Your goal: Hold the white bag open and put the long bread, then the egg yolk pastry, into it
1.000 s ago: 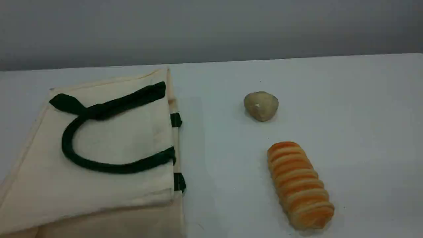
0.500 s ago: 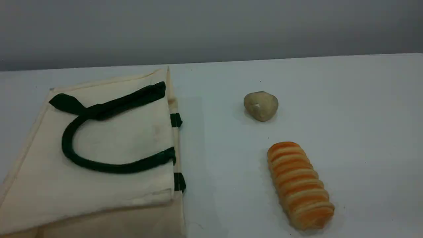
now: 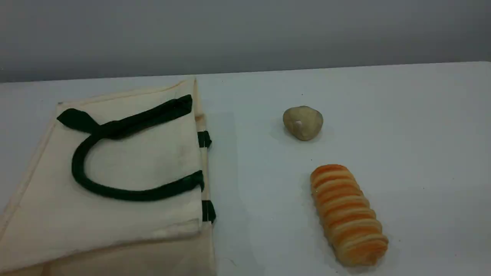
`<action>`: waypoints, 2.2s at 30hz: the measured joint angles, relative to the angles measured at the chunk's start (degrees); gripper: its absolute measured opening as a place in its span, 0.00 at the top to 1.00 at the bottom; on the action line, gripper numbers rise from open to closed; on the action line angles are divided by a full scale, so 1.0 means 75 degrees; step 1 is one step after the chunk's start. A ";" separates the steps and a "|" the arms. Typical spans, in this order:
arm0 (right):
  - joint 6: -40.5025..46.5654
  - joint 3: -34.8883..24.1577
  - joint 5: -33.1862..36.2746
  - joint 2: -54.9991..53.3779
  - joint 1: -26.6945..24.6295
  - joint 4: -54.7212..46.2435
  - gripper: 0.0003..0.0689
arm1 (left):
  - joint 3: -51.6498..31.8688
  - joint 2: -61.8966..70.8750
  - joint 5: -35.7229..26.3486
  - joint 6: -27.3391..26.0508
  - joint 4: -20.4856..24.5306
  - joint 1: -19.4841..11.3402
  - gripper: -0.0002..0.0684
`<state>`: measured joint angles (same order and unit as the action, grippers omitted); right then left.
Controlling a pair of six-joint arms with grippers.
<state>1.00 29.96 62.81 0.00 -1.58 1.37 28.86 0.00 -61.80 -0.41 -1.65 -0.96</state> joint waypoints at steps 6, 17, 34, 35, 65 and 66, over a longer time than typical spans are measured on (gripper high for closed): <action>0.0000 0.0000 0.0000 0.0000 0.0000 0.0000 0.14 | 0.0000 0.0000 0.0000 0.0000 0.0000 0.0000 0.21; 0.0000 0.0000 0.0000 0.0000 0.0000 0.0000 0.14 | 0.0000 0.0000 0.0000 0.0000 0.0000 0.0022 0.21; 0.0406 0.0048 -0.0700 -0.0318 0.0685 0.0123 0.14 | 0.0379 0.1162 0.0450 0.1045 0.0505 0.0651 0.21; 0.0406 0.0069 -0.0733 -0.0550 0.0750 0.0118 0.14 | 0.0476 0.1408 0.0540 0.1054 0.0510 0.0709 0.21; 0.0174 0.2893 -0.2718 -0.7988 0.0857 0.0938 0.14 | 0.2736 0.9096 0.2079 0.1344 0.0794 0.0760 0.21; 0.0115 0.2936 -0.2716 -0.8177 0.0857 0.1018 0.14 | 0.2736 0.9287 0.2194 0.1344 0.0794 0.0760 0.21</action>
<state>1.87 51.98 42.45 -61.32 4.85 9.01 49.39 69.65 -45.35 9.67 4.31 4.74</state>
